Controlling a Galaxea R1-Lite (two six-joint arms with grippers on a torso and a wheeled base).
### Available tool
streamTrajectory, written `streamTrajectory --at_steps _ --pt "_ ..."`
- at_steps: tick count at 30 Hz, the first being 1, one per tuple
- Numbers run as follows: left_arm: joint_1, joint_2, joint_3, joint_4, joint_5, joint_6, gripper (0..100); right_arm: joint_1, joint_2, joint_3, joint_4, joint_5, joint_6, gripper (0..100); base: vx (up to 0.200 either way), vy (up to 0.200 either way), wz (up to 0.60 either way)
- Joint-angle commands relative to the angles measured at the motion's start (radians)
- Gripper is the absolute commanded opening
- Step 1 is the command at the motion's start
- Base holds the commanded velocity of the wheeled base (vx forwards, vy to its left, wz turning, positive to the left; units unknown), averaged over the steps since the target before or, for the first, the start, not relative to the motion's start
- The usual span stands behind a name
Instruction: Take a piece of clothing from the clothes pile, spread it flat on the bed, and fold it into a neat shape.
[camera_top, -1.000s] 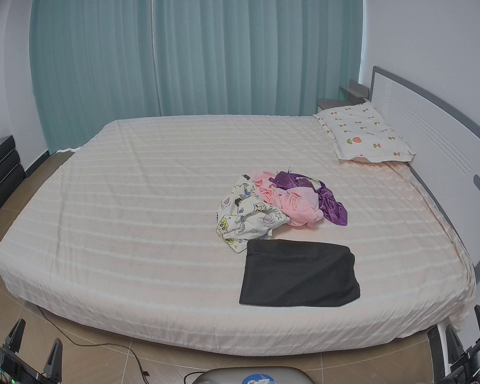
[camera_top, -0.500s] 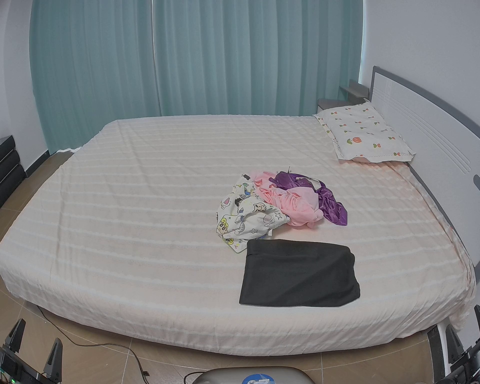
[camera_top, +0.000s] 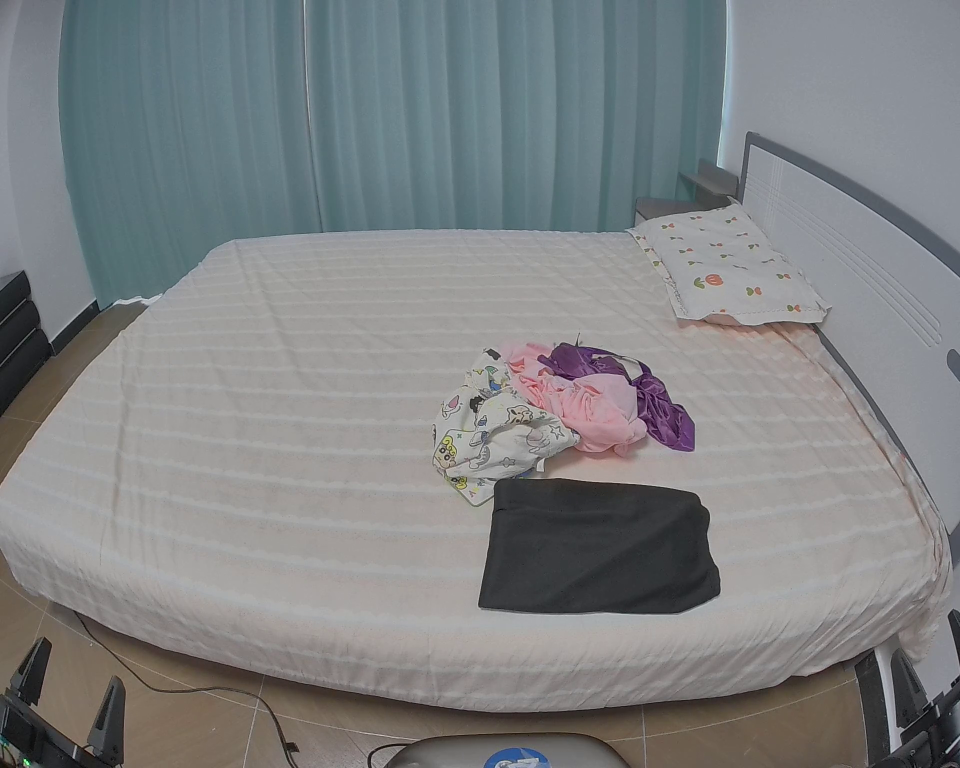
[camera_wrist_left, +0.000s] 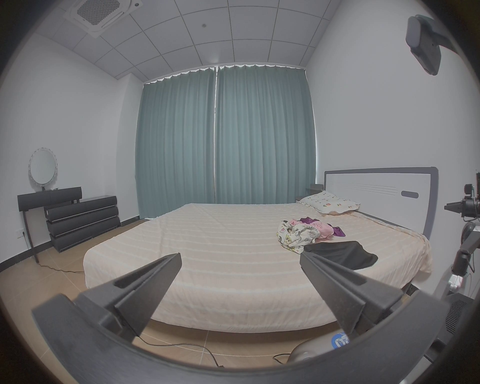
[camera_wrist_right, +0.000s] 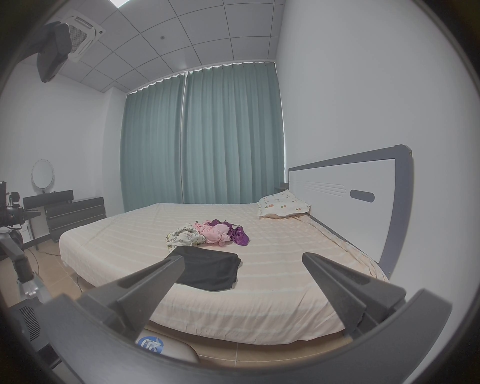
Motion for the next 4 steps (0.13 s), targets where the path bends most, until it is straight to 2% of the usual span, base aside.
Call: streamTrajectory --at_steps 1,4 --pt "0.0 -0.015 0.018 0.0 0.0 0.0 100 0.0 -0.015 0.018 0.0 0.0 0.0 100 0.0 0.0 0.0" --pt "0.002 -0.015 0.018 0.0 0.0 0.0 100 0.0 -0.015 0.018 0.0 0.0 0.0 100 0.0 0.0 0.0"
